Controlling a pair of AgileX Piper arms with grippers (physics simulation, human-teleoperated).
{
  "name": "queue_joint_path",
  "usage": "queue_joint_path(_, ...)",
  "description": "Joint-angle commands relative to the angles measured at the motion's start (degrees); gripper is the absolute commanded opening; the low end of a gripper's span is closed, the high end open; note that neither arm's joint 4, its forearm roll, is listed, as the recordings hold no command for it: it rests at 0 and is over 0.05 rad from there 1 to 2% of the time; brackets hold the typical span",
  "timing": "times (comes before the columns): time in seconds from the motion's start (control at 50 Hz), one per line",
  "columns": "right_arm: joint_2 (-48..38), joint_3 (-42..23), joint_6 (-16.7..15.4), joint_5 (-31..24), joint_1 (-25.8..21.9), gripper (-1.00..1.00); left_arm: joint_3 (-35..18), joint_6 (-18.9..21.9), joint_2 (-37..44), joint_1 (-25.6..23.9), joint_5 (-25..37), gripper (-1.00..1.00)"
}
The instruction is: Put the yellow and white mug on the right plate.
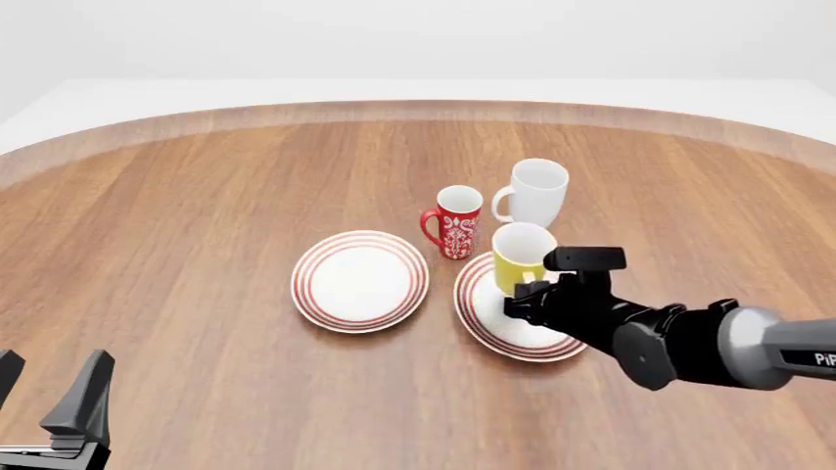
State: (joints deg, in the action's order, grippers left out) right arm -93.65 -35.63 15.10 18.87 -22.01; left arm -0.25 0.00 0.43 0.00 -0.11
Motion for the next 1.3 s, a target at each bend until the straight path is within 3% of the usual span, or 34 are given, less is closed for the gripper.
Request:
queue_joint_path(0.02,-0.3,-0.1,0.5,0.7,0.0,-1.0,0.0,0.0,0.0,0.0,0.0,1.0)
queue_joint_path(0.04,-0.4,-0.1,0.3,0.6,0.3,-1.0,0.0,0.0,0.0,0.0,0.0,1.0)
queue_joint_path(0.06,-0.4,-0.2,-0.1,0.4,0.4,1.0,0.0,0.0,0.0,0.0,0.0,1.0)
queue_joint_path(0.5,2.1,1.7,0.5,-0.1,-0.3,1.0,0.0,0.0,0.0,0.0,0.0,1.0)
queue_joint_path(0.74,9.1,5.1,1.0,-2.5,-1.7,1.0,0.0,0.0,0.0,0.0,0.0,1.0)
queue_joint_path(1.3,30.1,2.8,-1.7,-18.4,-3.0,1.0,0.0,0.0,0.0,0.0,0.0,1.0)
